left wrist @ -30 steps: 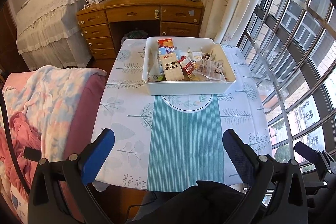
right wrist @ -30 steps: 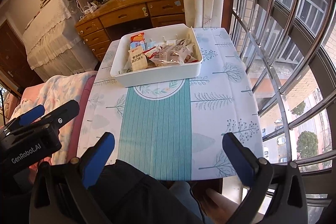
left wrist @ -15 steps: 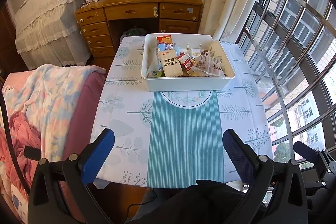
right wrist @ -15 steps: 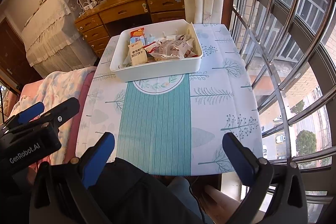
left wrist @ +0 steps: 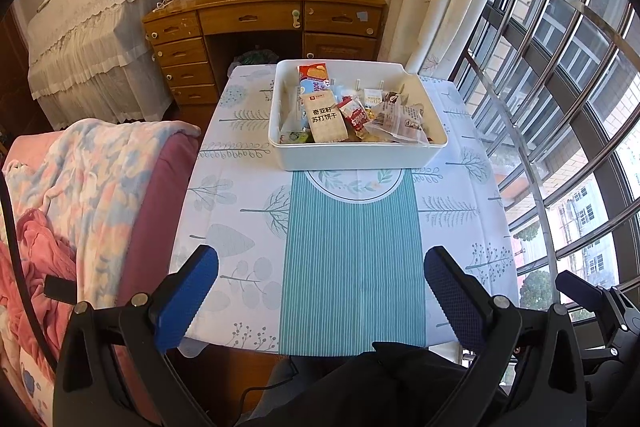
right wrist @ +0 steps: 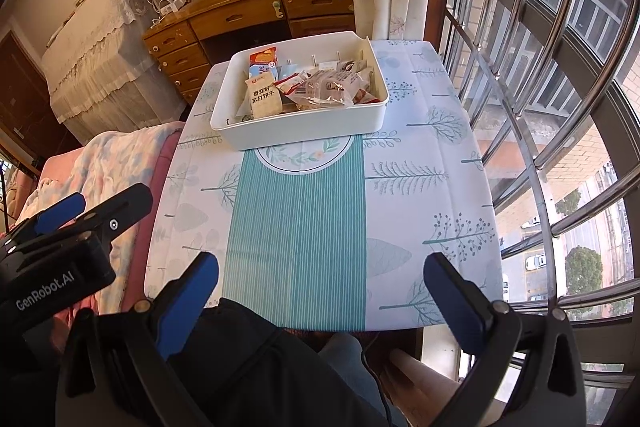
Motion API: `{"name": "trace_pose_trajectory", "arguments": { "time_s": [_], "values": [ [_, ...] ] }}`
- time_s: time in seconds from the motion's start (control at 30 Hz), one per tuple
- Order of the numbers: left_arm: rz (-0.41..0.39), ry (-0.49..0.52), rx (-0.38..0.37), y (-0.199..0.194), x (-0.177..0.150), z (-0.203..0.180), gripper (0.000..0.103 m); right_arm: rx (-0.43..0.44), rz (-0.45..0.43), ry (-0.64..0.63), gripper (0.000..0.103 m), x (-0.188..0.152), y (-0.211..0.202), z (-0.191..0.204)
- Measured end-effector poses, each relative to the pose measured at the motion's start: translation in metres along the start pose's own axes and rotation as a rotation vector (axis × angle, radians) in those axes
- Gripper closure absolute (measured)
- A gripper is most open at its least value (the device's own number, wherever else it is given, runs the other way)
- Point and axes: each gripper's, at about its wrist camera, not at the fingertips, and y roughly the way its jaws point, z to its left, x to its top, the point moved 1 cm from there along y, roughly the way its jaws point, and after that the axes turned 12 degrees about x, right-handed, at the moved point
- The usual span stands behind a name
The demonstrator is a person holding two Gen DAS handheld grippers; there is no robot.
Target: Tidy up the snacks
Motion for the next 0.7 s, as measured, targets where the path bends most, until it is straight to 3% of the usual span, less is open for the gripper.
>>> {"name": "trace_pose_trajectory", "arguments": {
  "time_s": [0.7],
  "values": [
    [0.017, 0.009, -0.003, 0.0047, -0.0091, -0.0061, 0.001, 0.002, 0.024, 0.015, 0.000, -0.0013, 0.0051, -0.0033]
  ]
}}
